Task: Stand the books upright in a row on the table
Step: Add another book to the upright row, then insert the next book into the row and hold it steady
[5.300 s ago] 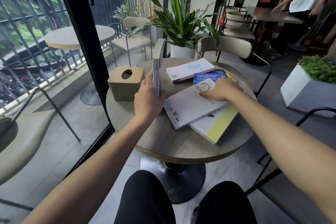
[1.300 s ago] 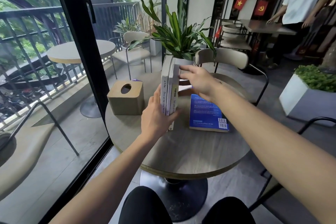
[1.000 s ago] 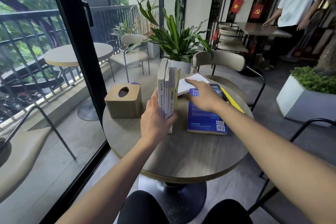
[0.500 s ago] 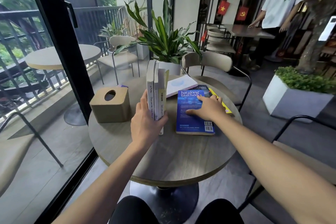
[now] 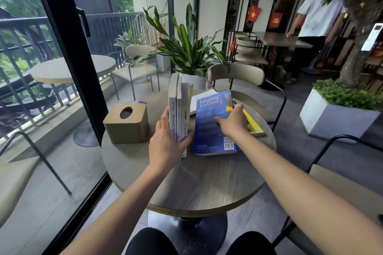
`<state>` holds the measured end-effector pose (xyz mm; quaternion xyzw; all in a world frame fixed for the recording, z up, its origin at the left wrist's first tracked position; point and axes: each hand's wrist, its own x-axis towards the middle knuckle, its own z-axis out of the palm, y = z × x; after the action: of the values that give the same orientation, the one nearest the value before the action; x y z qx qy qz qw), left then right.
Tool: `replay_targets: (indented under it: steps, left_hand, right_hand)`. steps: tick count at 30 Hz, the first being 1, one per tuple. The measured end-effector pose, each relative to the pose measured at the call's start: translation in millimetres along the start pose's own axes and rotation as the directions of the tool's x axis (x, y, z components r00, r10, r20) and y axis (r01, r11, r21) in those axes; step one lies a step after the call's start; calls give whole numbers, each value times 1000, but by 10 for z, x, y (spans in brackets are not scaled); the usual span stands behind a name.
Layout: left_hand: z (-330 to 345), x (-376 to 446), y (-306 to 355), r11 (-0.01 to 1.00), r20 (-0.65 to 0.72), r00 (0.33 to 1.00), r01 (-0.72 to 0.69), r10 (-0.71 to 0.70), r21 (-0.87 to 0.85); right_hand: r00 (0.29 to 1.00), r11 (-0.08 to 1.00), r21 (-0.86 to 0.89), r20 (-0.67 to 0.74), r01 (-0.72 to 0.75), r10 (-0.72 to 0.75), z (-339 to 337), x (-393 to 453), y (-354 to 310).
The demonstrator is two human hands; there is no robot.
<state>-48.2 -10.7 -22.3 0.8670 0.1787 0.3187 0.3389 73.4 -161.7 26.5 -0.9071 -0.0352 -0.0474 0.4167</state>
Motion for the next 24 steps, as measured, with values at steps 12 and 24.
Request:
replay_targets:
  steps: [12,24]
  left_hand:
    - [-20,8,28,1000,25,1000,-15,15,14]
    - [-90,-71,99,1000,108,994,-30,30,3]
  right_hand:
    - [858,800,319,-111,509,-501,217,-451,-171]
    - [763,752,430,193,500,-618,17,-552,-173]
